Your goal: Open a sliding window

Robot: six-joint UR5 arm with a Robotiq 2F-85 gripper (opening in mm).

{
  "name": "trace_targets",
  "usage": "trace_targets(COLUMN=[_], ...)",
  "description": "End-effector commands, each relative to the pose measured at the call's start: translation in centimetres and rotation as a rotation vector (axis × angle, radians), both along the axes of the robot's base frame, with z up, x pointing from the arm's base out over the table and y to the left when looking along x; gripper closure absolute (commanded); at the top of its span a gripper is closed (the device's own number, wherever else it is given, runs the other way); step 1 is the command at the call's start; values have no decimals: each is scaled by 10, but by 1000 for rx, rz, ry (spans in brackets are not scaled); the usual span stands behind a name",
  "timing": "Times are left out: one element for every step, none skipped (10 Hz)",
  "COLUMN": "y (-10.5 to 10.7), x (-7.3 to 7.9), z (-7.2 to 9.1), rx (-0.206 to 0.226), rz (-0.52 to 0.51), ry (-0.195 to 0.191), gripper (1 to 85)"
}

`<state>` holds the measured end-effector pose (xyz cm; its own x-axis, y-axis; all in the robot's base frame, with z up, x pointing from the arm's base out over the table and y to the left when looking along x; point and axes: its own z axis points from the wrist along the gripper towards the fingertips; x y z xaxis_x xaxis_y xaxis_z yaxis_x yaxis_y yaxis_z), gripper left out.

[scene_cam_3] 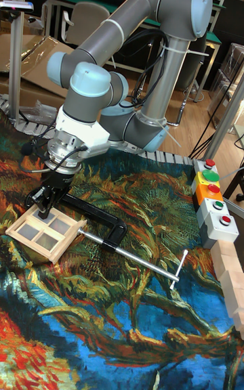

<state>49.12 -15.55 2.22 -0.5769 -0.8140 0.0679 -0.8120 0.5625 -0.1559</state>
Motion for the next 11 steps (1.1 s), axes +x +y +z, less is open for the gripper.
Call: trace_targets(y=[5,4,3,3,2,0,1,3,4,5,5], x=[-1,-1,0,1,1,2,1,1,1,1,1], z=[1,2,2,2,1,1,0,0,-1,-1,-1], rx=[9,3,-1,-5,-7,-14,-13,-10,-8,-5,-6], rz=[38,53,61,72,88,108,111,111,112,115,117], ry=[0,0,-2,-4,-4,-6,-4,-4,-4,-4,-3], gripper=[837,837,837,837,837,837,837,837,837,837,837])
